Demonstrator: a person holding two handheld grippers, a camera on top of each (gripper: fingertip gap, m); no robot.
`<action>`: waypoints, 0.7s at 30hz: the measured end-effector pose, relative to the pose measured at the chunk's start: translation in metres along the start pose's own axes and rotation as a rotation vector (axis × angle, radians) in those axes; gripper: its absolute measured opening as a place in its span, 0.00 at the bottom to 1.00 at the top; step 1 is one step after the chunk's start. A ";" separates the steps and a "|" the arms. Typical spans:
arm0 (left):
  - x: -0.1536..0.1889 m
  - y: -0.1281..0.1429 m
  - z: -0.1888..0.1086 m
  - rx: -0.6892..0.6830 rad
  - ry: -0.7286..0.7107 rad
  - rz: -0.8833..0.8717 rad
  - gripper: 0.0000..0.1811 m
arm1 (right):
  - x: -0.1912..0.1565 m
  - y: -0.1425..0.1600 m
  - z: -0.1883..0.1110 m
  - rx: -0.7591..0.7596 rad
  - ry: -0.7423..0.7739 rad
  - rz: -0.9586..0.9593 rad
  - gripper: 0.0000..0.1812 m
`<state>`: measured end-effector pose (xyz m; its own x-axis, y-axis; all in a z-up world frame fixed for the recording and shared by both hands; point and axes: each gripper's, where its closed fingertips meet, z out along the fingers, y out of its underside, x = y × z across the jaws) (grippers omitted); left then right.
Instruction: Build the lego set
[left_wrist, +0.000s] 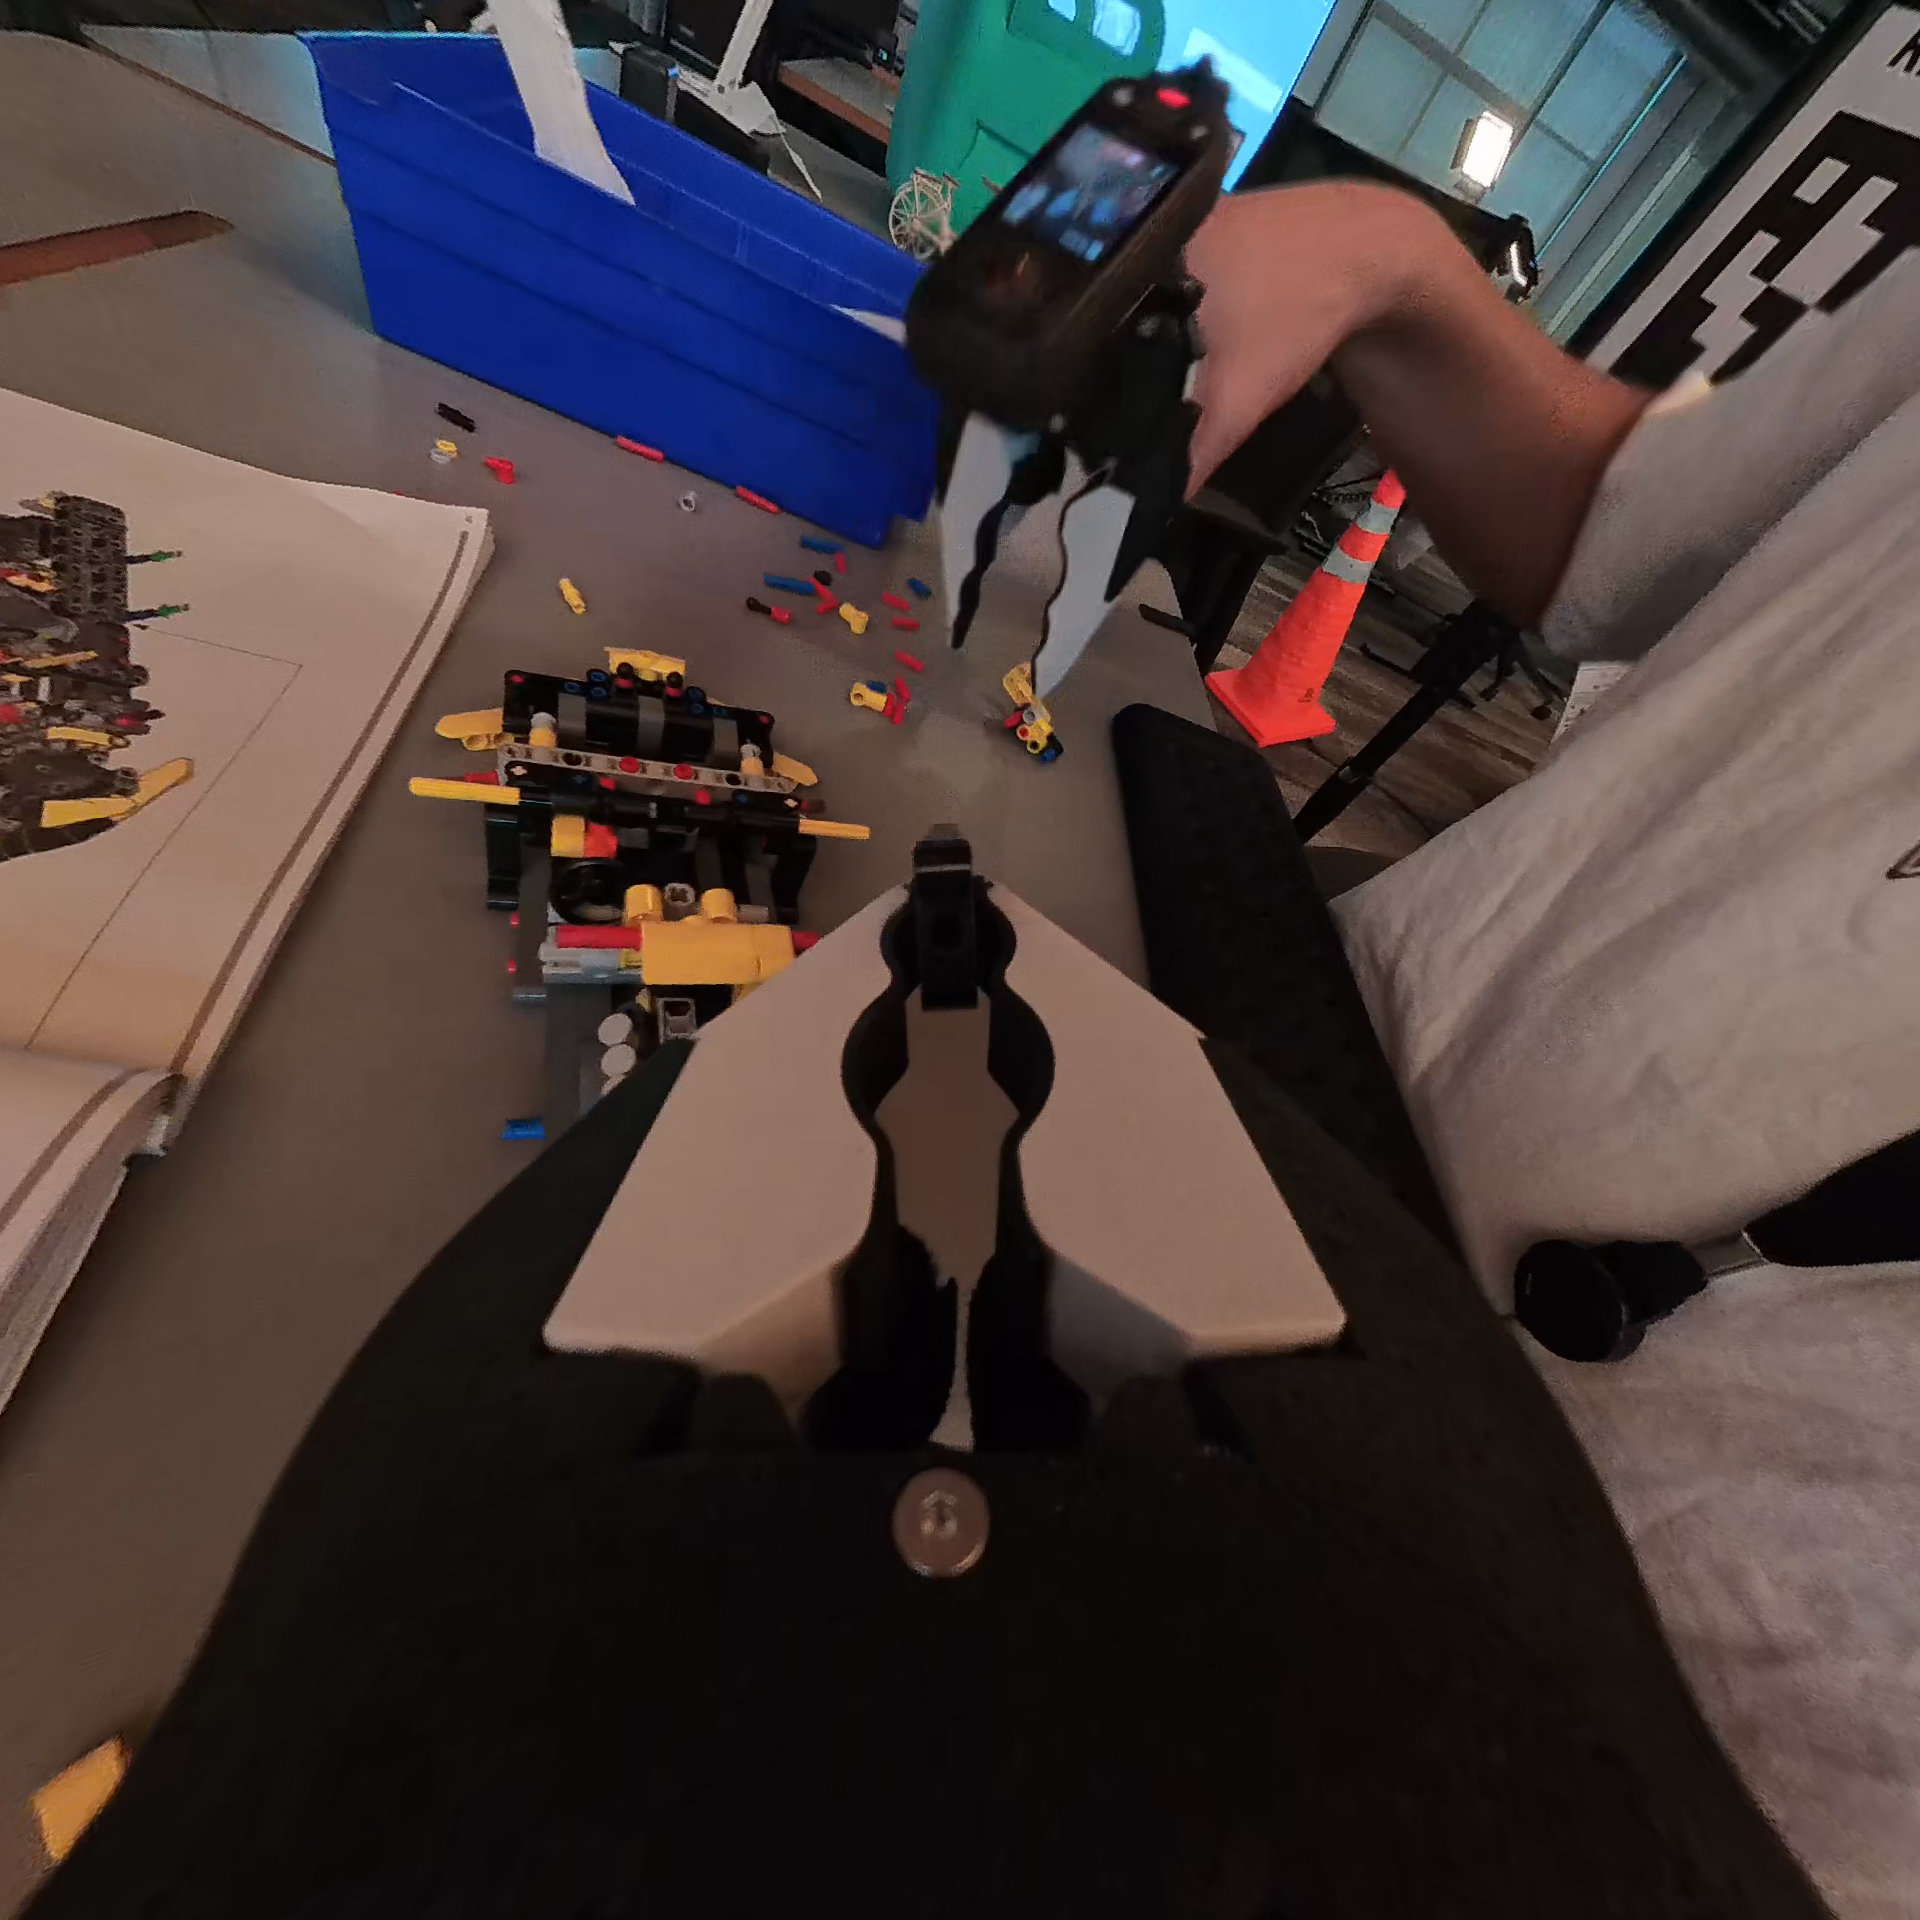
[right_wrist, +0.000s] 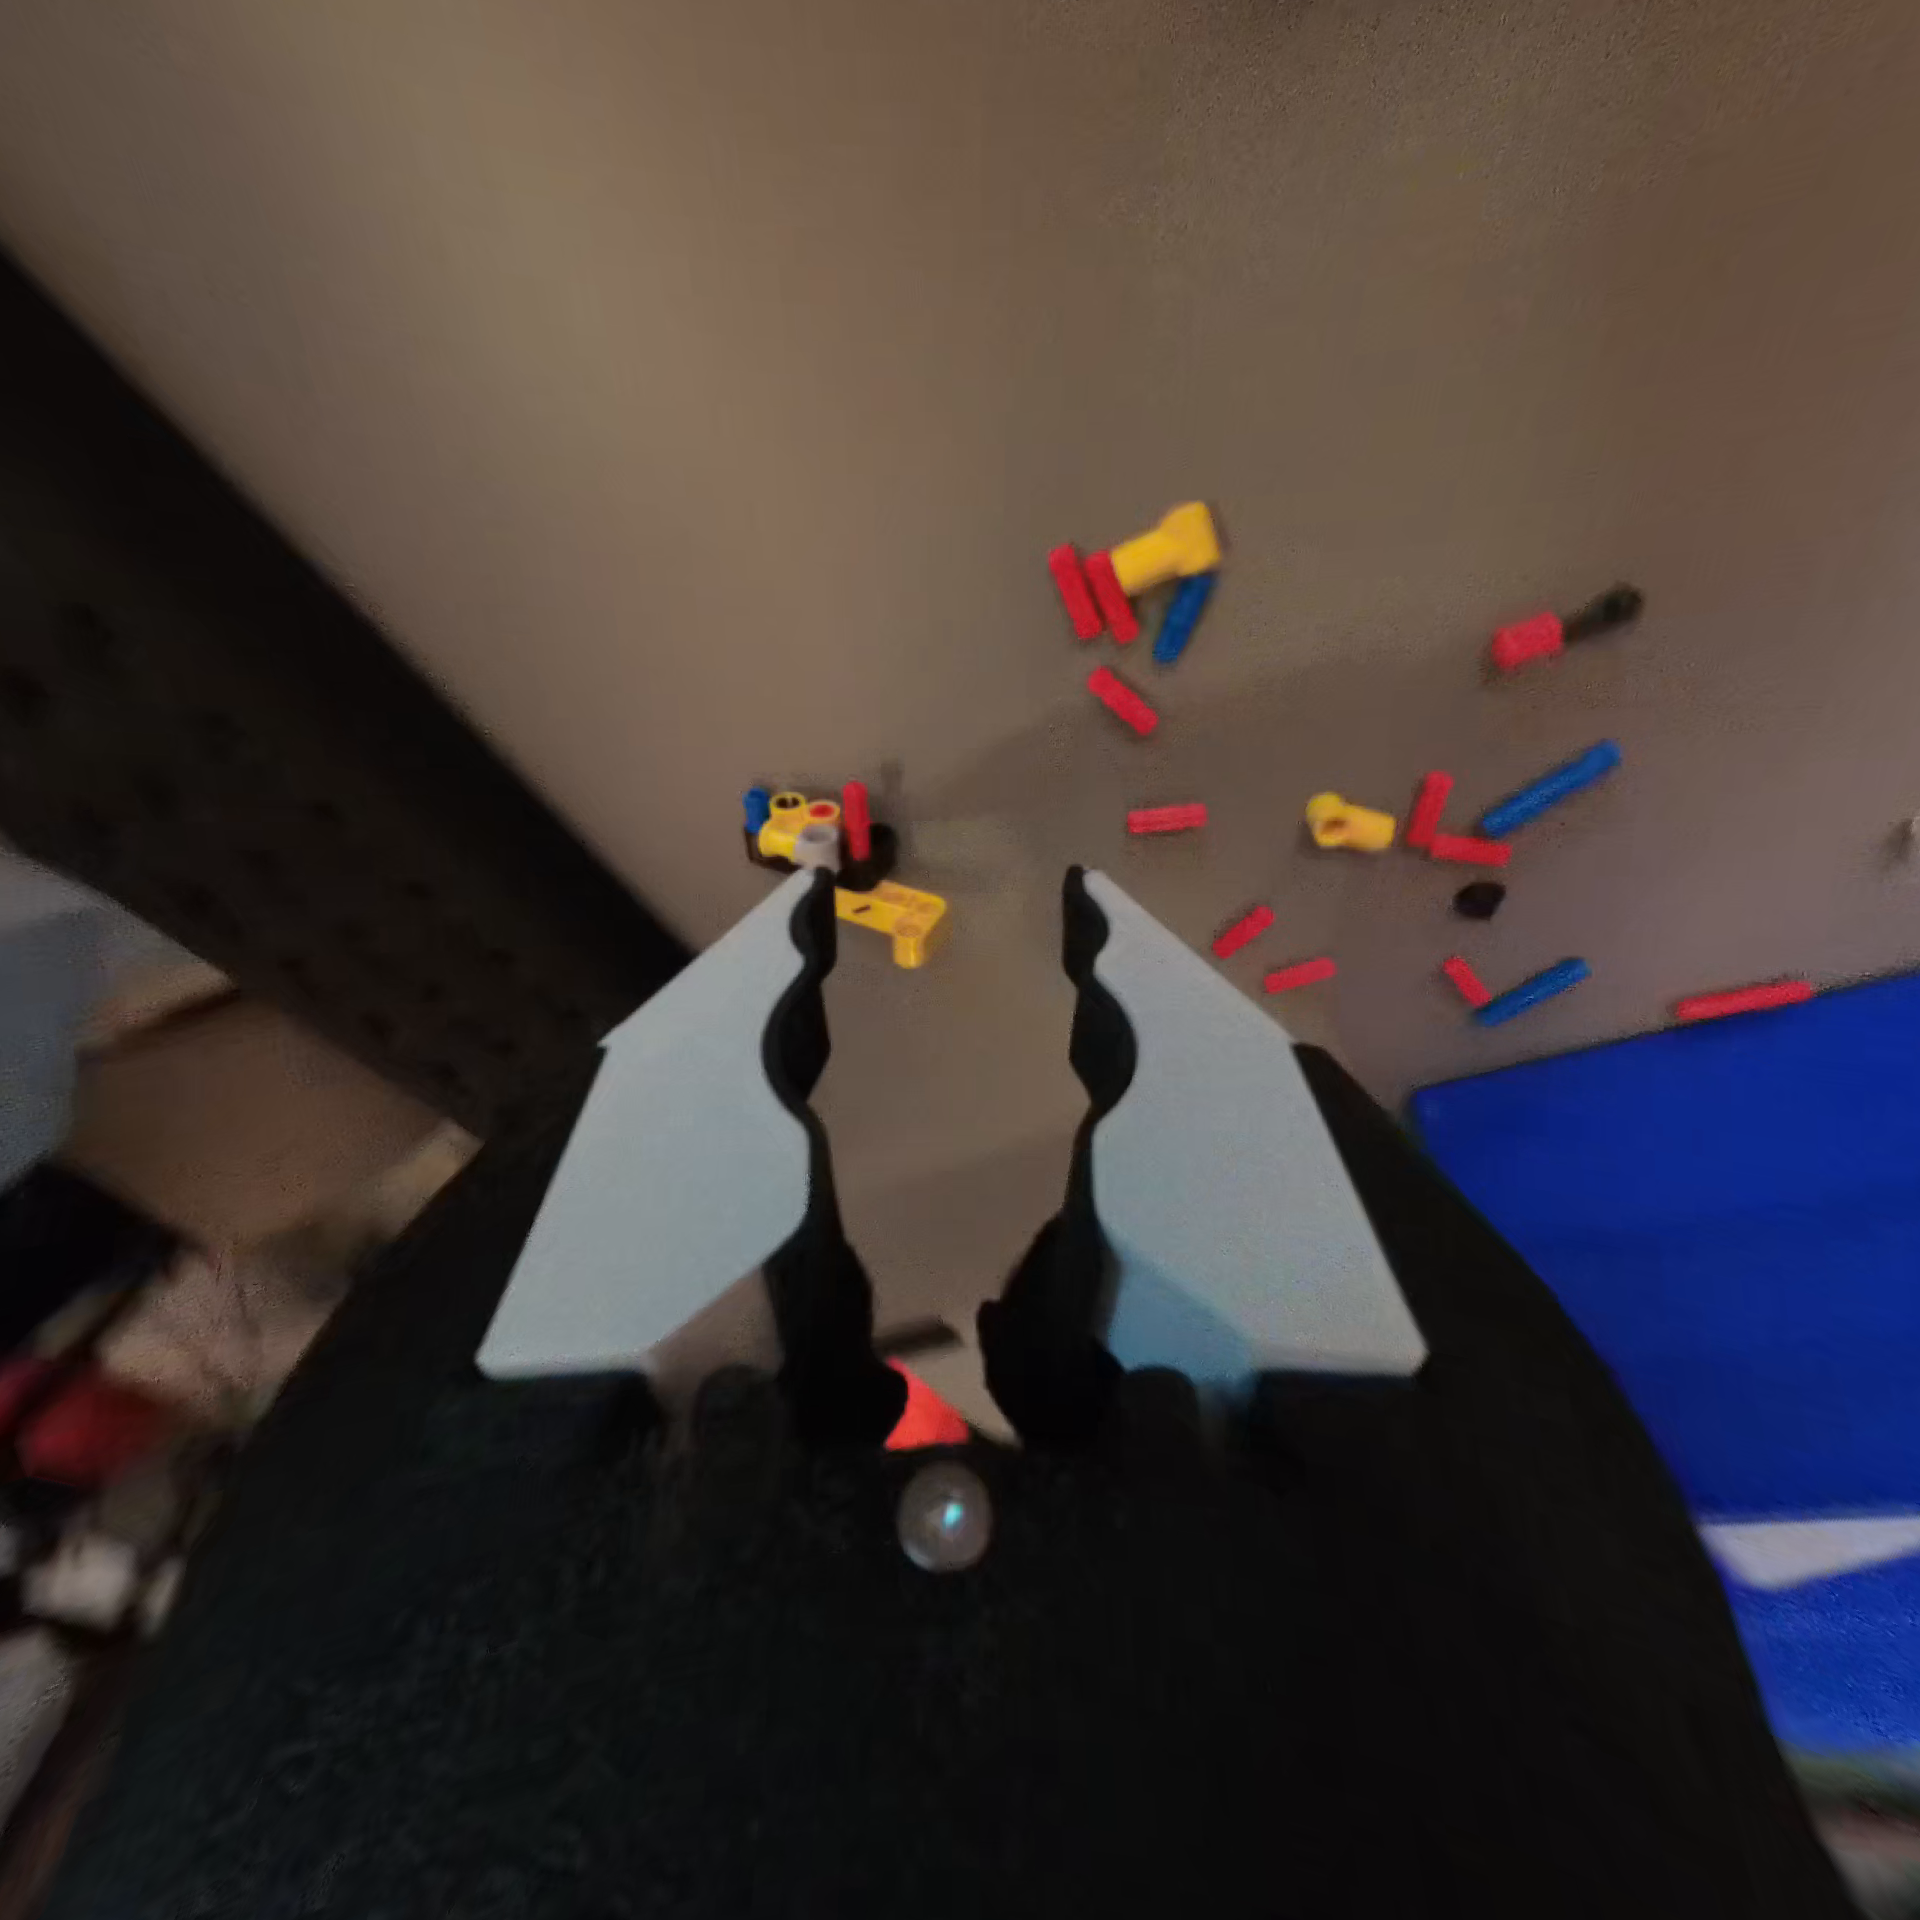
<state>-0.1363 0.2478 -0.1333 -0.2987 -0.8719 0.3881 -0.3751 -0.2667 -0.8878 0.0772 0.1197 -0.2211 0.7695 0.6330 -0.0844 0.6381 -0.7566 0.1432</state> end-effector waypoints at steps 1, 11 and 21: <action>-0.001 -0.001 -0.001 0.004 -0.002 -0.003 0.04 | -0.001 0.001 -0.002 0.119 -0.013 0.068 0.23; 0.010 -0.010 -0.001 0.054 0.053 -0.022 0.04 | -0.022 0.030 0.000 1.040 -0.326 0.779 0.18; 0.009 -0.001 0.008 0.029 0.073 -0.052 0.04 | -0.028 -0.011 0.013 1.052 -0.606 0.714 0.05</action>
<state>-0.1313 0.2373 -0.1311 -0.3433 -0.8245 0.4498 -0.3667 -0.3233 -0.8724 0.0494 0.1081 -0.2329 0.6517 0.1021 -0.7516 -0.3753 -0.8177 -0.4365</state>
